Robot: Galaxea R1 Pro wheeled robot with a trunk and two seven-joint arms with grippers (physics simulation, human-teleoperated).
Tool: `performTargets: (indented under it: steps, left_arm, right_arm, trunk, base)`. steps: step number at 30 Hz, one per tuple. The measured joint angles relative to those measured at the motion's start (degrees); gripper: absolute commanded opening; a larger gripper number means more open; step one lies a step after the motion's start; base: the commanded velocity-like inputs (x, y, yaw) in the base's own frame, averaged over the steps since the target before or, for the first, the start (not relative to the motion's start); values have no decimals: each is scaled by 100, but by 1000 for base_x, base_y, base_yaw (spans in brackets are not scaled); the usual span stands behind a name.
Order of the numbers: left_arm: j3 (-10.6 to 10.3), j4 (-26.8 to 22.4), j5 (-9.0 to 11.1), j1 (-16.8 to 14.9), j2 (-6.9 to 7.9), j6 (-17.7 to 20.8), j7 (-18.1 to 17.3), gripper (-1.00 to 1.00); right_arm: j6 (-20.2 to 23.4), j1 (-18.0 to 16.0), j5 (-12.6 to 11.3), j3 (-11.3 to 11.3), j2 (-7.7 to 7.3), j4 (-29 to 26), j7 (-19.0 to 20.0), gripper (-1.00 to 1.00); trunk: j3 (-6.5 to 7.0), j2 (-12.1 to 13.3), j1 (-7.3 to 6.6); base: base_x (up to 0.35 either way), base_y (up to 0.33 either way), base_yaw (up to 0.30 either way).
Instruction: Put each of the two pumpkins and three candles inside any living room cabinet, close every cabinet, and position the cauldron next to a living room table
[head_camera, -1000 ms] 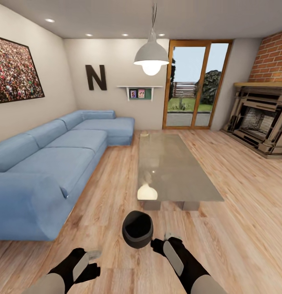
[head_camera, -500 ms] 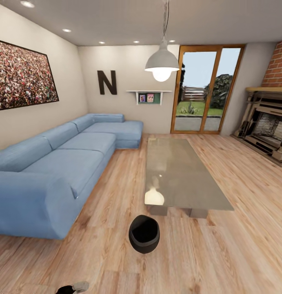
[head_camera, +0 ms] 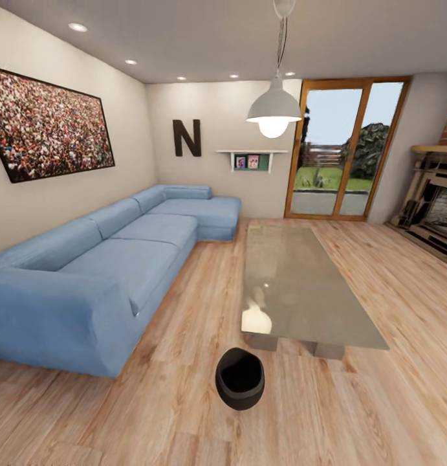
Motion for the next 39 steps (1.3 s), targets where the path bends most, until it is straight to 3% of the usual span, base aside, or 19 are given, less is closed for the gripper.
performTargets:
  steps: [9, 15, 19, 24, 39]
  left_arm:
    - [5, 11, 15, 203, 3, -198, -3, 100]
    - [21, 34, 35, 717, -96, -213, -26, 100]
    - [25, 35, 35, 949, -73, -210, -36, 100]
    - [26, 36, 25, 996, -93, -217, -39, 100]
    - [26, 36, 21, 1006, -101, -219, -38, 100]
  right_arm:
    - [6, 69, -69, -9, -74, 17, -8, 100]
    - [8, 137, -55, -14, -235, 18, -15, 100]
    - [2, 350, -40, -21, -366, 20, -14, 100]
    - [5, 560, -46, -10, -472, 20, -15, 100]
    - [8, 606, -42, -9, -486, 20, -11, 100]
  trunk:
    - [67, 0, 0]
    - [109, 0, 0]
    - [117, 0, 0]
    - [119, 0, 0]
    - [120, 0, 0]
  base:
    - [0, 0, 100]
    - [0, 0, -127]
    - [0, 0, -30]
    - [0, 0, -5]
    - [0, 0, 0]
